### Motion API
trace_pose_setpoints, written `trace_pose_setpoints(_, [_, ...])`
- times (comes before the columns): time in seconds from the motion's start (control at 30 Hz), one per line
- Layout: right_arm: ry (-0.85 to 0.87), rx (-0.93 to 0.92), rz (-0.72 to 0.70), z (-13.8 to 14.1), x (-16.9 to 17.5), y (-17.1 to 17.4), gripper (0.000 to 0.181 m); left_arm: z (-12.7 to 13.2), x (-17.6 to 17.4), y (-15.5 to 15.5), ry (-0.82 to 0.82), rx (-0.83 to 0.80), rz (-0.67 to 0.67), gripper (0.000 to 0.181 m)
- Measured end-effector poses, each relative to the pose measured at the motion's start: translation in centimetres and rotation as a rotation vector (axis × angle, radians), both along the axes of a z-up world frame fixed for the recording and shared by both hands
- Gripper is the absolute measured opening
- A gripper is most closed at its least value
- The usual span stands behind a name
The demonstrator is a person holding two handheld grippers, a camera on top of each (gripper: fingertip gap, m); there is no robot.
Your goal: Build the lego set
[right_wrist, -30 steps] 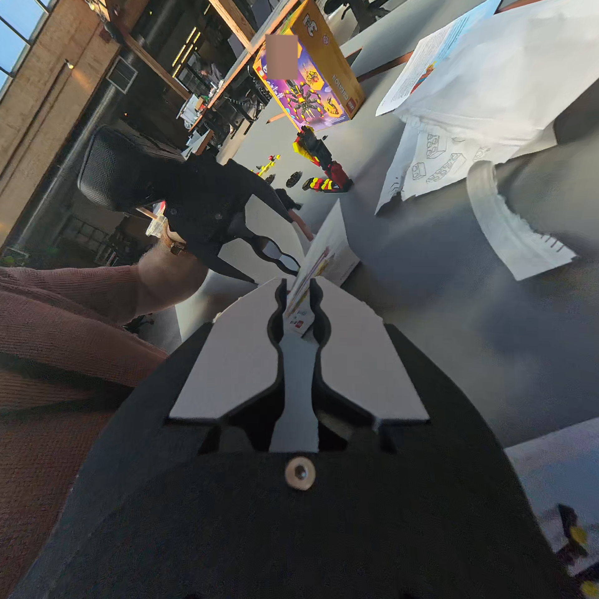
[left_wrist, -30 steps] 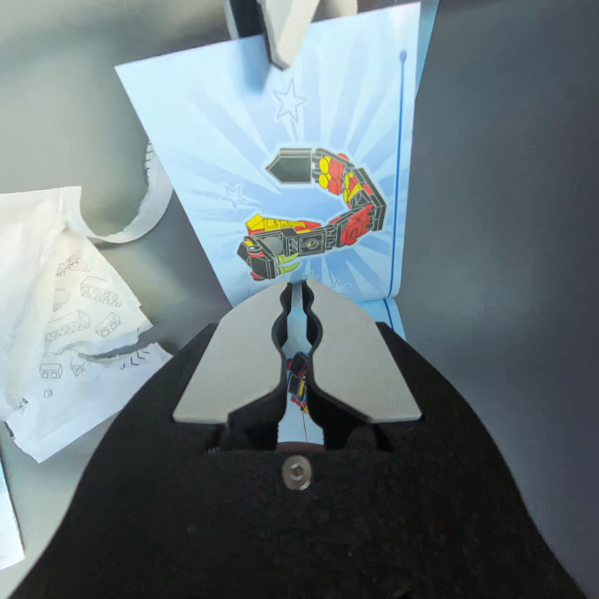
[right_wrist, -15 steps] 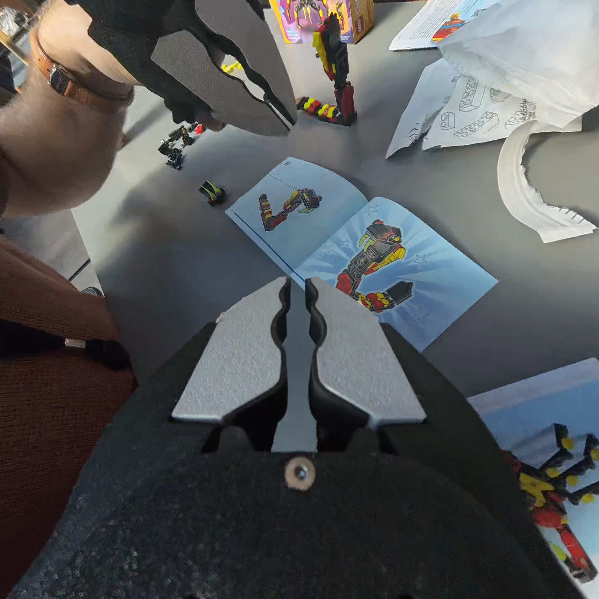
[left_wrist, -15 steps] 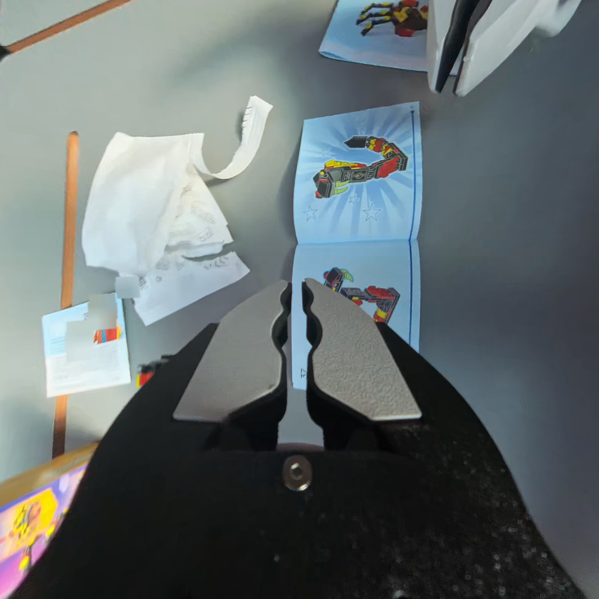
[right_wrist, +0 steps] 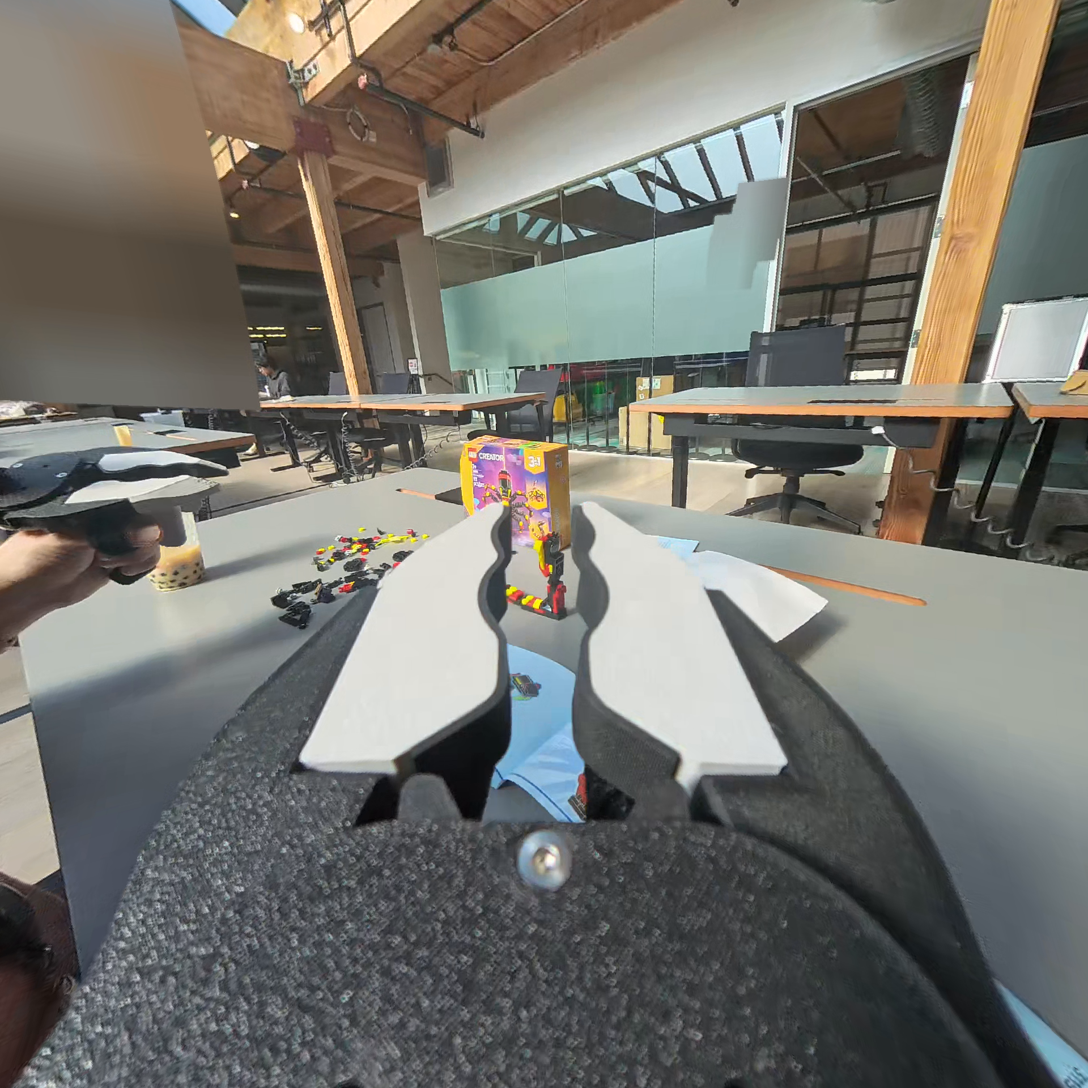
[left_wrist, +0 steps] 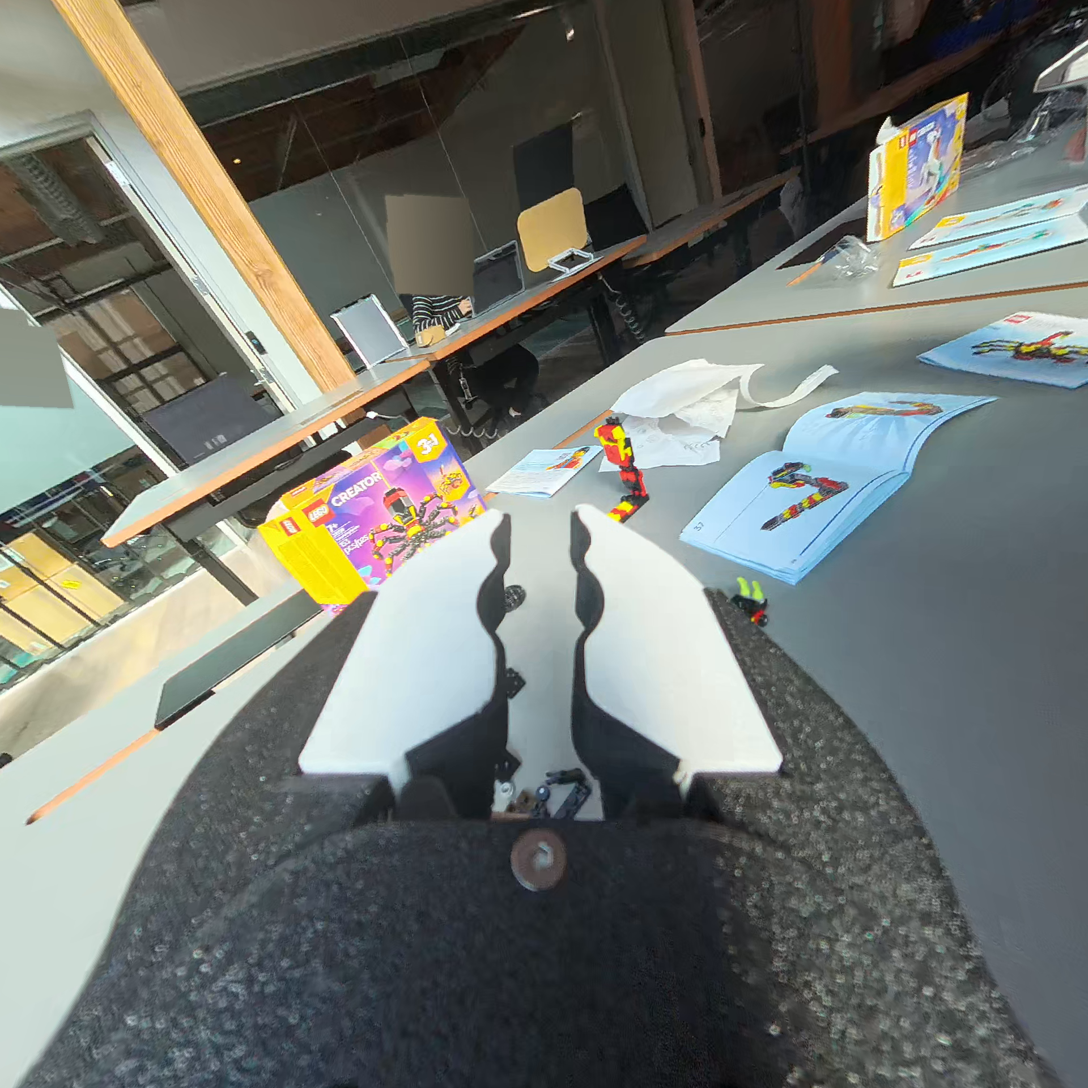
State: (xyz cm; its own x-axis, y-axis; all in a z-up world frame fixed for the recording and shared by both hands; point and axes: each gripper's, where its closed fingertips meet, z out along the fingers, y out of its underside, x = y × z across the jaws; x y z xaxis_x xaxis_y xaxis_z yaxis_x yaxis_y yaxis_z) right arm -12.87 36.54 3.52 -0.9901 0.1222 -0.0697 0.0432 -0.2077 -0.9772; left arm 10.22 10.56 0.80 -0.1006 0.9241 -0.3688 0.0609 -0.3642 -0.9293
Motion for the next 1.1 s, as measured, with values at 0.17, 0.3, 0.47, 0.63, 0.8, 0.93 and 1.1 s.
trace_pose_setpoints(0.17, [-0.059,0.267,0.13,-4.9,4.0,-6.1,0.02,-3.7,0.7,-0.4,-0.155,-0.059,-0.052,0.019])
trace_pose_setpoints(0.3, [0.039,0.566,0.285,-10.3,9.0,-11.1,0.027,-7.8,-1.1,2.2,-0.354,0.007,-0.295,0.02])
trace_pose_setpoints(0.47, [0.311,0.626,0.302,-10.7,10.8,-13.9,0.027,-12.3,-6.1,4.0,-0.588,-0.123,-0.488,0.031])
trace_pose_setpoints(0.63, [0.287,0.592,0.292,-10.1,9.8,-12.4,0.027,-15.6,-8.5,5.7,-0.791,-0.154,-0.647,0.047])
trace_pose_setpoints(0.8, [0.232,0.588,0.248,-11.4,8.6,-10.4,0.026,-17.2,-8.8,6.2,-0.937,-0.045,-0.715,0.03])
trace_pose_setpoints(0.93, [0.356,0.509,0.194,-10.5,8.3,-11.0,0.026,-16.3,-9.1,6.6,-0.938,0.121,-0.732,0.026])
trace_pose_setpoints(1.1, [0.699,0.329,0.16,-7.7,10.1,-13.2,0.03,-6.4,-9.3,9.7,-0.722,0.82,-1.099,0.026])
